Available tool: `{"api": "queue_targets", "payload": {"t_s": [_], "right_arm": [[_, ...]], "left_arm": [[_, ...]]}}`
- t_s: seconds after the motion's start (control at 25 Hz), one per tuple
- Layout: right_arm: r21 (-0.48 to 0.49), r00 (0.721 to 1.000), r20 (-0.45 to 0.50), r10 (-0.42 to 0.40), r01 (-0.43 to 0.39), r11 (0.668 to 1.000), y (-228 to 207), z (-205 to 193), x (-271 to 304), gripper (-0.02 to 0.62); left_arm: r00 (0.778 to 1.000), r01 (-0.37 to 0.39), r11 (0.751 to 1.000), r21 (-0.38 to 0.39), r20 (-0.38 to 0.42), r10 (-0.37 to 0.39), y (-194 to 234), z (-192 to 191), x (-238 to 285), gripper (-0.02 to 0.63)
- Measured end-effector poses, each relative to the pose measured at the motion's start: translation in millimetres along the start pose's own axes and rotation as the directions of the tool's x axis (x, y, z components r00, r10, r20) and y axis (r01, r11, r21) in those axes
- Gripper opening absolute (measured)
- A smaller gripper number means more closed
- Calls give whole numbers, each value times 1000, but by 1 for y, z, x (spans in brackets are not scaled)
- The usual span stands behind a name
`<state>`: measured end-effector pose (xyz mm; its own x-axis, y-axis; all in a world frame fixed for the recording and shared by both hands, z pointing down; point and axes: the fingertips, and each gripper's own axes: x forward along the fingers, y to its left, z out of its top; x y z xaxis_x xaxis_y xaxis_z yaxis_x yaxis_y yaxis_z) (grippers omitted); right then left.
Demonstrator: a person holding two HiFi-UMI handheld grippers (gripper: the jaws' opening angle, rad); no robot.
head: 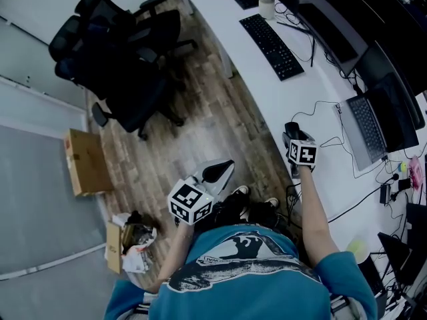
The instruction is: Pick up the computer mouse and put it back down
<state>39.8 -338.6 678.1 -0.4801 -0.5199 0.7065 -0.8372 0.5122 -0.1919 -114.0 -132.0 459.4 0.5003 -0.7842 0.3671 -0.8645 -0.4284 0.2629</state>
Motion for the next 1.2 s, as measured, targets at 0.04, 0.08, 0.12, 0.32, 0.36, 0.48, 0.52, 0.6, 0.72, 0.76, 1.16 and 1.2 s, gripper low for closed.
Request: {"api": "queue_targets", "payload": {"t_s": [0.04,0.08,0.12,0.32,0.36,0.48,0.52,0.6,0.72,0.76,1.16,1.2], "right_arm": [[-4,1000,1,-2,2,1000,0,0,0,307],[-5,1000,1,-4,4,1000,0,0,1,308],[-2,1000,2,-10,10,1000,-1,0,0,308],[53,998,53,-38,35,998,-1,6,-12,339],[54,997,74,-31,27,998,2,10,-17,339],[51,989,146,-25,18,999,12,25,-38,339],[54,985,172,-25,16,998,15,30,-46,332],[64,974,224,-28,14,998,23,38,-65,318],[80,954,298,-27,4,997,40,48,-93,288],[86,947,319,-28,0,996,46,51,-103,281],[154,898,430,-91,26,988,107,28,-186,238],[163,895,436,-98,29,986,113,25,-193,233]], "left_arm": [[1000,5,1000,0,0,-5,1,1,0,14],[1000,11,1000,1,0,-11,2,1,1,14],[1000,18,1000,3,0,-18,2,2,1,14],[998,56,998,20,2,-56,6,4,0,14],[998,63,998,23,2,-63,8,5,-1,14],[996,94,995,35,-1,-94,12,6,-2,14],[994,108,993,40,-2,-108,13,7,-2,14],[990,138,989,52,-5,-138,14,8,-1,14],[982,187,980,67,-12,-187,15,9,-1,14],[979,206,976,72,-17,-205,15,9,0,14],[899,436,891,129,-92,-427,0,-2,7,14],[889,457,880,130,-98,-447,-4,-4,8,14]]}}
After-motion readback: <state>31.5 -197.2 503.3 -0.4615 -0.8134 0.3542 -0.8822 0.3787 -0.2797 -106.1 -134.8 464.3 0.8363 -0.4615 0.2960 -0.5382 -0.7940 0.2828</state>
